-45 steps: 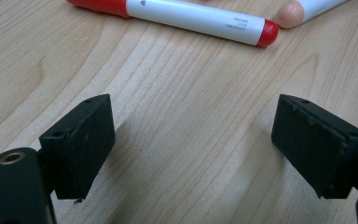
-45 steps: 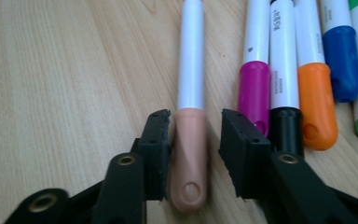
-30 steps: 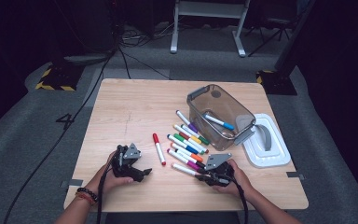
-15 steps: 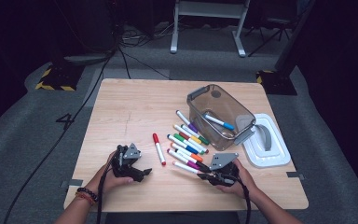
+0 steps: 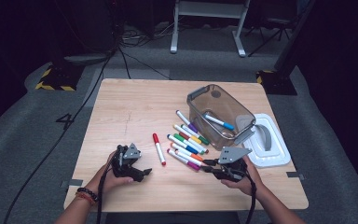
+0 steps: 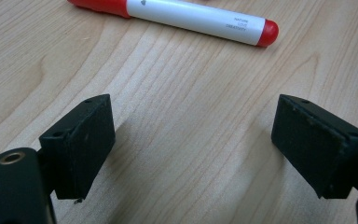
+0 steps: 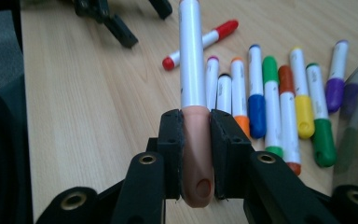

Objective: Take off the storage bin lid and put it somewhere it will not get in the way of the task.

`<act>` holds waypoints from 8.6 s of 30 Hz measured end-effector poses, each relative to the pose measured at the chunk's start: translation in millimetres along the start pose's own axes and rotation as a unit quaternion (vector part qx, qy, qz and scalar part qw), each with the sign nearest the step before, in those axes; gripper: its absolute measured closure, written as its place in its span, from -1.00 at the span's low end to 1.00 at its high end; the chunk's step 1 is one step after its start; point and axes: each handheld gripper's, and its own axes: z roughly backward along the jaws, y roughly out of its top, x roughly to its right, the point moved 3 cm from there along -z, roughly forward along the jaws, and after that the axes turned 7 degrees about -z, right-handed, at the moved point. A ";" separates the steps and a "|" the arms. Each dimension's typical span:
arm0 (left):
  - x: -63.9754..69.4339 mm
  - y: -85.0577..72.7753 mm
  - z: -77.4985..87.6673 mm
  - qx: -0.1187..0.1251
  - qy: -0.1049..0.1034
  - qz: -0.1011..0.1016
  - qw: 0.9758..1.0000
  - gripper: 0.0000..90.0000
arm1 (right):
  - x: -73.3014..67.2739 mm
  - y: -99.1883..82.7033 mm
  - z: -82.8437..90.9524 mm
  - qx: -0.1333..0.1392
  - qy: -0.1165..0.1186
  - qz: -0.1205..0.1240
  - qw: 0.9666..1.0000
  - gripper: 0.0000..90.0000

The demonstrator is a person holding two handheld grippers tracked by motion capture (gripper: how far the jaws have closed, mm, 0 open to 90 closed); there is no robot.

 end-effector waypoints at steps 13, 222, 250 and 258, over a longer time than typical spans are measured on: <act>0.0 0.0 0.0 0.000 0.000 0.000 1.000 -0.69 | 22.7 40.2 46.0 0.041 -0.054 0.008 0.998 0.67; -0.2 0.0 -0.1 0.000 -0.001 -0.001 1.000 -0.69 | 25.8 45.4 13.1 0.010 -0.061 -0.017 0.998 0.67; -0.2 0.1 -0.1 0.000 -0.001 -0.001 1.000 -0.69 | 89.6 74.6 55.0 0.023 -0.146 -0.042 0.988 0.67; -0.2 0.1 -0.1 0.000 -0.001 -0.001 1.000 -0.69 | 117.9 69.8 46.8 -0.003 -0.159 -0.069 0.985 0.67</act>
